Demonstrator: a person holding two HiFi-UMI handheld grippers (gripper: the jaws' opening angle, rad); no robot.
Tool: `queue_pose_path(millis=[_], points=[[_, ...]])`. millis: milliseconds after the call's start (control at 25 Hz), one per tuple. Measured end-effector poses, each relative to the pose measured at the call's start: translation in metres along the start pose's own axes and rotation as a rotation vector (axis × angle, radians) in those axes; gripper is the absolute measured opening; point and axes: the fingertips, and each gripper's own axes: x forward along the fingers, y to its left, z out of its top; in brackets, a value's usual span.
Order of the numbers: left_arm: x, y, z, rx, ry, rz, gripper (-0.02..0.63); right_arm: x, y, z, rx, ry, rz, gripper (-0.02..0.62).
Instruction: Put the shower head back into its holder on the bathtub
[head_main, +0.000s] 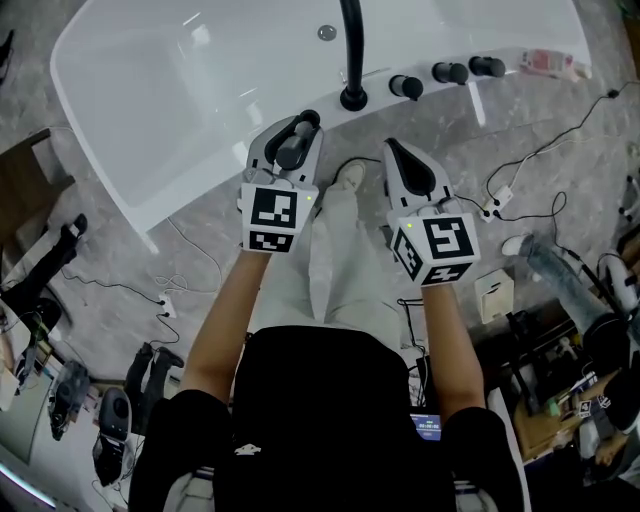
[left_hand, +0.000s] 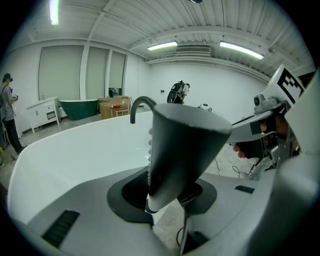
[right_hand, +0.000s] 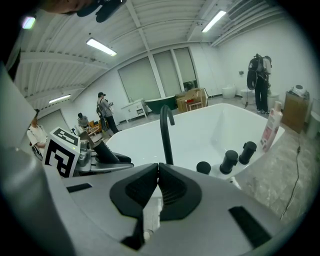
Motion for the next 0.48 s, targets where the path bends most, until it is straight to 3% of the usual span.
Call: queue_pose_path(millis=[480], points=[[0.021, 0.000, -0.017, 0.020, 0.019, 0.005, 0.132, 0.013, 0.000, -0.023, 0.018, 0.031, 0.021, 0.017]])
